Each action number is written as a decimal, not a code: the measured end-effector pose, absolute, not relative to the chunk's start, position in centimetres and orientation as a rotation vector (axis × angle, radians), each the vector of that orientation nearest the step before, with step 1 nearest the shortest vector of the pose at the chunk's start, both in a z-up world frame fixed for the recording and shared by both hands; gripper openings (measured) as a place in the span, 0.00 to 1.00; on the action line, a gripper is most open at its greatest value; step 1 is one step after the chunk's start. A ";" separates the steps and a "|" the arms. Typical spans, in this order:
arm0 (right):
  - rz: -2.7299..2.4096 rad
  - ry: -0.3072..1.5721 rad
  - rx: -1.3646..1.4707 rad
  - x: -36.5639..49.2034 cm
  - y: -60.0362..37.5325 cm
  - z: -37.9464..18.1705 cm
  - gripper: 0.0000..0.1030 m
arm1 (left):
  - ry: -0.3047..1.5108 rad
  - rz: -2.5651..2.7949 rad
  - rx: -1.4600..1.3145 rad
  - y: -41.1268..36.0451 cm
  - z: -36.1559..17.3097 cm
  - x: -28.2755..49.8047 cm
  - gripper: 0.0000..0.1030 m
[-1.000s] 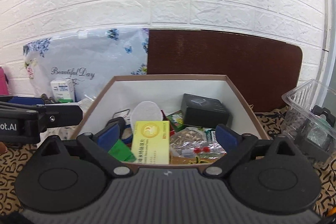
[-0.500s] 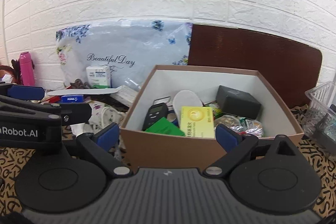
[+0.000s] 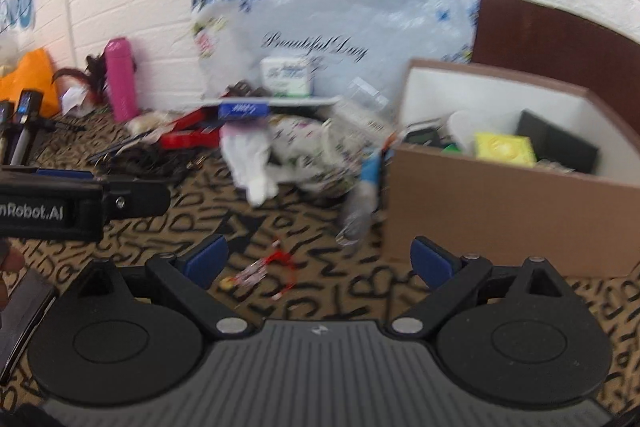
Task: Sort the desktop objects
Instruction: 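Withdraw both tools from the cardboard box back over the table, then grasp white glove with left gripper while right gripper grasps red beaded charm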
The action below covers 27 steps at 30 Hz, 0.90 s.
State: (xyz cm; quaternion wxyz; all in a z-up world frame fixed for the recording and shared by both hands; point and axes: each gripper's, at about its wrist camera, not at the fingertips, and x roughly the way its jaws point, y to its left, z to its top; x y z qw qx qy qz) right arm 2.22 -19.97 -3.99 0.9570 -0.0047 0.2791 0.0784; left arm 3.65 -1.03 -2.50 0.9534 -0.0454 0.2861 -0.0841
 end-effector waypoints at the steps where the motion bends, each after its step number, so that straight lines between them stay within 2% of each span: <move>1: 0.173 0.573 -0.014 2.3 -19.3 -4.5 0.93 | 0.585 -0.161 -0.094 -0.6 -2.8 3.8 0.98; 11: 0.213 0.606 -0.056 4.1 -17.1 -6.8 0.90 | 0.605 -0.210 -0.095 0.0 -4.9 7.4 0.94; 15: 0.218 0.633 -0.054 5.1 -17.0 -7.8 0.80 | 0.626 -0.228 -0.104 -0.4 -5.6 9.4 0.89; 20: 0.231 0.637 -0.075 6.1 -16.5 -8.7 0.75 | 0.626 -0.229 -0.119 -0.8 -6.0 12.1 0.89; 24: 0.236 0.645 -0.083 6.9 -16.4 -9.2 0.64 | 0.606 -0.218 -0.130 -1.2 -6.0 14.7 0.89; 27: 0.239 0.654 -0.073 7.3 -16.5 -9.4 0.62 | 0.605 -0.197 -0.138 -1.6 -6.3 17.1 0.89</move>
